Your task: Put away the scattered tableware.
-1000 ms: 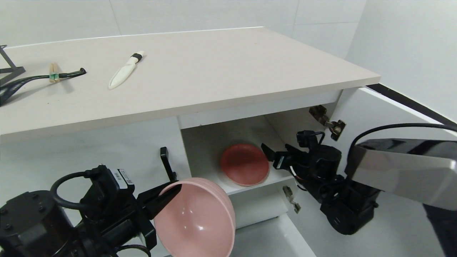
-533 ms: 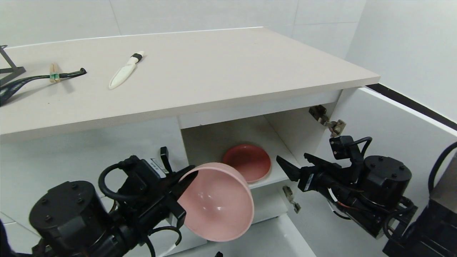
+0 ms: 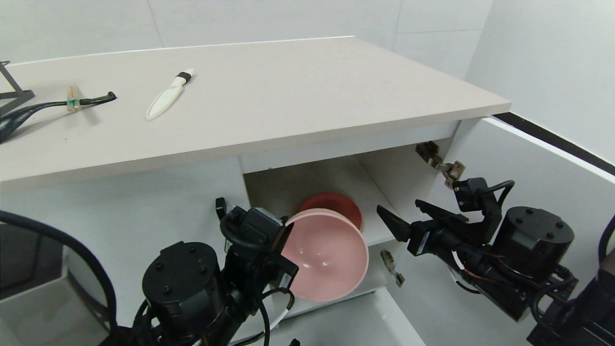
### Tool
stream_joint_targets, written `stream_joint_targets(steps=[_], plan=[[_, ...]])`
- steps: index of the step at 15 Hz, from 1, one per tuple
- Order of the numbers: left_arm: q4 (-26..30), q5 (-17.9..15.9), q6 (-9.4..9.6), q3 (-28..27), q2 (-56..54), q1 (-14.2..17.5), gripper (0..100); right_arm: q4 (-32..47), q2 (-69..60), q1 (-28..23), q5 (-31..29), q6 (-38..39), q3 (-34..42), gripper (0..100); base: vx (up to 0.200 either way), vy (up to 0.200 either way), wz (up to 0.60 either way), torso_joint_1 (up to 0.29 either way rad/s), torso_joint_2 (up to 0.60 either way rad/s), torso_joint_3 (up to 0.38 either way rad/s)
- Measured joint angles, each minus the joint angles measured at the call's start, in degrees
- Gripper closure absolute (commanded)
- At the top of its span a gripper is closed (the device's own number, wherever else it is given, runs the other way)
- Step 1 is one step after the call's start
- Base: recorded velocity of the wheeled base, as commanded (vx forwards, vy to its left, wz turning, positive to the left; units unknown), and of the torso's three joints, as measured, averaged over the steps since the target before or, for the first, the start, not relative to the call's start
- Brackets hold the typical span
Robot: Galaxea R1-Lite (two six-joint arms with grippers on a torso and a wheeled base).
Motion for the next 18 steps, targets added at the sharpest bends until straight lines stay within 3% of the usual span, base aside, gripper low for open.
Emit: stream_joint_targets(steps=[4,6,14,18], plan=[[-0.02,4.96,-3.4,-5.02,5.34,0.44,100,0.0,-0.18,-0.5,0.02,-9.0,-0.46,0,0.0,0.0,0.0,0.0,0.0,0.0],[-0.05,6.73,-4.19,-8.55,8.05,0.55,100,-0.02,-0.22,-0.55,0.02,-9.9,-1.02,0,0.0,0.0,0.0,0.0,0.0,0.0],[-0.02,7.14,-3.4,-18.79,14.04,2.38,100,-0.02,-1.95,0.11,0.0,-10.07,-1.79,0,0.0,0.0,0.0,0.0,0.0,0.0],[-0.02,7.06,-3.29,-23.65,15.4,1.38,100,-0.02,-1.1,0.63,0.02,-10.07,-1.62,0,0.0,0.0,0.0,0.0,0.0,0.0]])
